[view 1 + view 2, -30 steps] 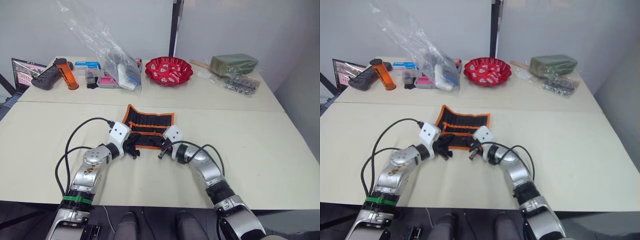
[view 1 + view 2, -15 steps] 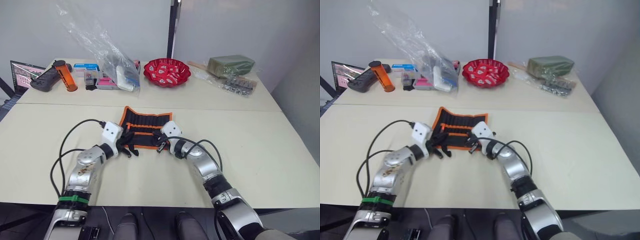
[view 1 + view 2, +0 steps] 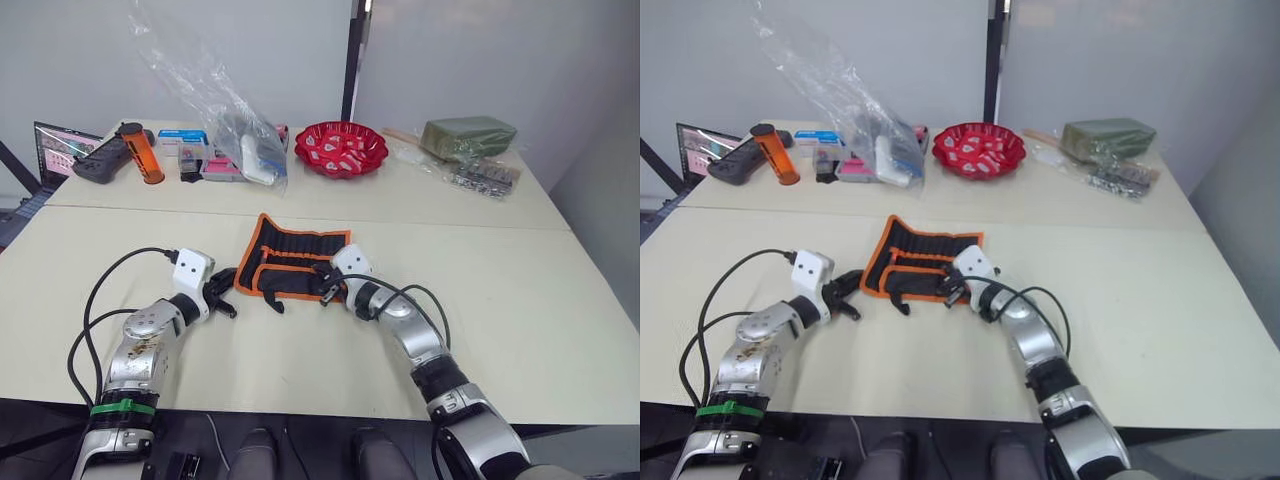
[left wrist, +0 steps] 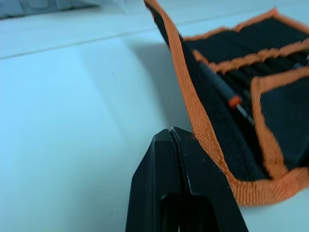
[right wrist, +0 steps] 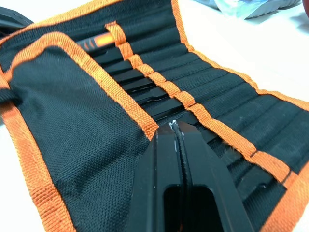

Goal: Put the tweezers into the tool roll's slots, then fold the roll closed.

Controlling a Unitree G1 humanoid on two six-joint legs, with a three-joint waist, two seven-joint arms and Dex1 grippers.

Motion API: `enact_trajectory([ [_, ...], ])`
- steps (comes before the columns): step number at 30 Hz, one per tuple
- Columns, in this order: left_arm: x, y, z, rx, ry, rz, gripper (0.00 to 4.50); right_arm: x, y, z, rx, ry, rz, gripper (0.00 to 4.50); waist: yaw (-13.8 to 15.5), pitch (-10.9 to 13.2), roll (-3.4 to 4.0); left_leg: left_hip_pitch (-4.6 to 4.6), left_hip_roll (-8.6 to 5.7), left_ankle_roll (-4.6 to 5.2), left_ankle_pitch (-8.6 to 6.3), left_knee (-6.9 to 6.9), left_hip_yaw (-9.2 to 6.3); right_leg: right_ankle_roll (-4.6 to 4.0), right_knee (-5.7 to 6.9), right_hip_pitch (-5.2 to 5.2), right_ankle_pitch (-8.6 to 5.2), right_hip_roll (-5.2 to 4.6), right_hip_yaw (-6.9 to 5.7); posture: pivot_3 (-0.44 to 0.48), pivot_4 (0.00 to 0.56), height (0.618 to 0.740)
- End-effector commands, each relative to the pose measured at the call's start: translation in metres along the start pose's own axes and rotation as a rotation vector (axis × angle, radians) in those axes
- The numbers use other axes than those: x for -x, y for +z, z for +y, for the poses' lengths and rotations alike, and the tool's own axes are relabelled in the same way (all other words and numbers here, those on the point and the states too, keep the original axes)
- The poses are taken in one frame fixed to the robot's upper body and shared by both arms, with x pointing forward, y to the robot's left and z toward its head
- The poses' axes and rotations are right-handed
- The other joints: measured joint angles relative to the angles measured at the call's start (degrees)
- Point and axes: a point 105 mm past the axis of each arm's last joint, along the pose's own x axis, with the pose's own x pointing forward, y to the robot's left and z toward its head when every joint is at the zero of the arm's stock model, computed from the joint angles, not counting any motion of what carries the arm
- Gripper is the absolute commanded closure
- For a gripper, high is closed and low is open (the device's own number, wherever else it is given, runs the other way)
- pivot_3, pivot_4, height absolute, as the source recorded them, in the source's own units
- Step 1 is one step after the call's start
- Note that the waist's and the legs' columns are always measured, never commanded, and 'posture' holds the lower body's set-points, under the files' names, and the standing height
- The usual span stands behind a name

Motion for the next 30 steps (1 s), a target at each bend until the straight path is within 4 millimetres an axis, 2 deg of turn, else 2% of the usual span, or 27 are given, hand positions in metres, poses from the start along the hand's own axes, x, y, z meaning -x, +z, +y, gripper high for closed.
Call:
enact_trajectory([
  [1,0.011,0.031,0.009,0.004,0.018,-0.113,4.48,0.006,0.026,0.000,-0.038,0.035,-0.116,4.50,-0.14,0.03,0.00,-0.04,0.00,0.00,0.00,-0.06,0.00,-0.09,0.00,-0.05,0.05,0.00,0.00,0.000,0.150,0.740],
  [4,0.029,0.055,0.019,0.020,0.023,-0.193,4.48,0.017,0.064,-0.007,-0.107,0.054,-0.253,4.50,-0.53,0.26,0.04,-0.07,0.00,0.00,0.00,-0.26,-0.01,-0.15,0.00,-0.17,0.07,0.00,-0.01,0.000,0.150,0.740],
  [6,0.037,0.067,0.018,0.013,0.000,-0.223,4.48,0.025,0.075,-0.011,-0.088,0.071,-0.267,4.50,-0.57,0.35,0.06,-0.11,0.02,0.00,0.00,-0.27,-0.01,-0.14,0.02,-0.22,0.06,0.01,-0.01,0.000,0.150,0.740],
  [9,0.047,0.076,-0.002,-0.019,-0.146,-0.200,4.48,0.035,0.080,-0.013,-0.123,0.112,-0.238,4.50,-0.50,0.37,0.08,-0.08,0.02,0.00,0.00,-0.28,0.00,-0.07,-0.03,-0.17,-0.02,0.00,-0.01,0.000,0.150,0.740],
  [14,0.059,0.084,-0.035,-0.067,-0.393,-0.105,4.48,0.052,0.070,-0.022,-0.205,0.140,-0.121,4.50,-0.19,0.54,0.11,-0.09,0.01,-0.01,0.00,-0.28,0.02,-0.11,-0.13,-0.18,-0.07,-0.03,-0.01,0.000,0.150,0.740],
  [17,0.064,0.087,-0.050,-0.102,-0.503,-0.061,4.50,0.061,0.061,-0.030,-0.242,0.119,-0.051,3.68,-0.23,0.56,0.13,-0.11,0.02,-0.01,0.00,-0.28,0.04,-0.27,-0.18,-0.20,-0.18,-0.04,0.00,0.000,0.150,0.740],
  [23,0.080,0.086,-0.068,-0.129,-0.659,0.037,4.50,0.070,0.042,-0.034,-0.323,0.100,0.069,1.65,-0.69,0.59,0.15,-0.19,0.06,0.01,-0.01,-0.40,0.17,-0.12,-0.41,-0.30,-0.07,-0.04,0.06,0.000,0.150,0.740],
  [27,0.086,0.088,-0.067,-0.140,-0.644,0.065,4.50,0.065,0.039,-0.043,-0.423,0.060,0.089,0.21,-0.56,0.60,0.15,-0.45,0.08,0.01,-0.01,-0.42,0.20,-0.10,-0.40,-0.60,-0.05,-0.04,0.08,0.000,0.150,0.740],
  [28,0.086,0.087,-0.064,-0.142,-0.621,0.069,4.50,0.062,0.038,-0.045,-0.440,0.051,0.094,0.04,-0.55,0.61,0.17,-0.55,0.08,0.01,0.00,-0.40,0.21,-0.09,-0.40,-0.71,-0.01,-0.04,0.08,0.000,0.150,0.740],
  [30,0.088,0.088,-0.062,-0.113,-0.597,0.073,4.50,0.057,0.038,-0.050,-0.470,0.040,0.103,0.04,-0.59,0.61,0.17,-0.65,0.08,0.02,0.00,-0.35,0.24,-0.08,-0.39,-0.80,0.04,-0.04,0.09,0.000,0.150,0.740],
])
